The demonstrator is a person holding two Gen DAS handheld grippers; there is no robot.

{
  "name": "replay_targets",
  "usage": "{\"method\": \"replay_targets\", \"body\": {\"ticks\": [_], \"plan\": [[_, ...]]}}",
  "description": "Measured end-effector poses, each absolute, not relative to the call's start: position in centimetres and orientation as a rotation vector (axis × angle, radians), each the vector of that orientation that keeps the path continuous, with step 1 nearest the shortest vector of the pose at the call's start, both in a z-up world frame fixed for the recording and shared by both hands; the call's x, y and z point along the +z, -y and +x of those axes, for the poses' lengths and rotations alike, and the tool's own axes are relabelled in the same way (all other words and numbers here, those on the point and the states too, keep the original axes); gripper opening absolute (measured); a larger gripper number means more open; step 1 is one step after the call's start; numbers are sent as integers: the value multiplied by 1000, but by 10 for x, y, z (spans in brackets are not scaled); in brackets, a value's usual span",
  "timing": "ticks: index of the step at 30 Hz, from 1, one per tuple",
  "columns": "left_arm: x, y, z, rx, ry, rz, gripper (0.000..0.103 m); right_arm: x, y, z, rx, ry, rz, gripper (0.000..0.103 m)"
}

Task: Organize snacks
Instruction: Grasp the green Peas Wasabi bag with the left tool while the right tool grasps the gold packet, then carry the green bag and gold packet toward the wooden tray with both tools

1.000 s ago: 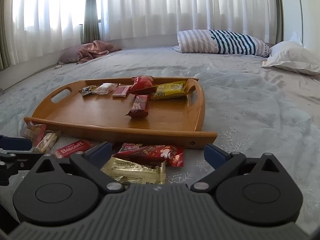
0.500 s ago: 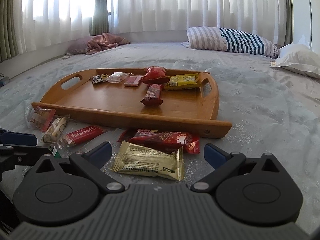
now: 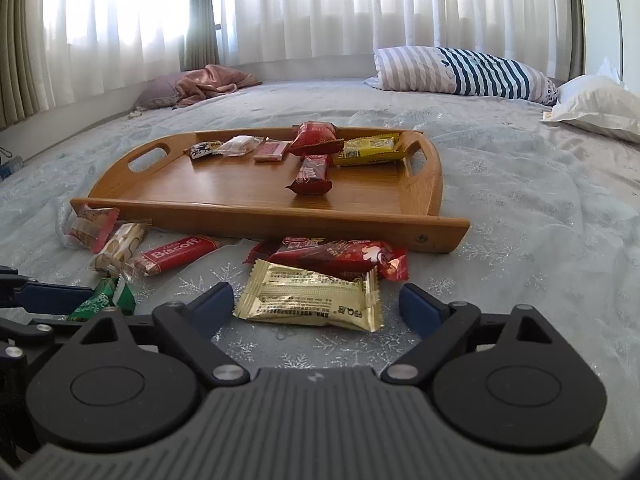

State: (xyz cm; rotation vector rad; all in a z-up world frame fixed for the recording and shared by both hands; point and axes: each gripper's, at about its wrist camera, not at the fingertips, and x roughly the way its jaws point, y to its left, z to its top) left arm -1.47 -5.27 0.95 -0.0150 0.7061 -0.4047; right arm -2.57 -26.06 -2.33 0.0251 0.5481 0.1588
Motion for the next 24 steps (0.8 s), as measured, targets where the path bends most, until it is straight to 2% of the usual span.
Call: {"method": "replay_targets", "body": {"ticks": [2,6,11,13,21,22,23,24], "plan": [[10,54,-16,-404,-704,-5,43,-23,257,-28,153,-540,11,86],[11,53,-16,-397,-702,-13,43,-22,255,-30,116,-518,13,72],[13,53,-16,-382,-693,-4,37,-19,257,-36,88,-488,53,64],[15,52,-16,-385,-689,-9,37,-17,256,-39,75,-482,45,57],[25,47,-18,-377,-656,-18,36,-14,262,-43,46,-478,67,54],[27,46,-17,-378,-652,-21,36,-12,263,-45,40,-470,70,50],[29,46,-17,-379,-648,-22,36,-9,263,-45,25,-468,65,26],[30,45,-16,-379,-644,-20,36,-7,264,-45,13,-468,64,21]]}}
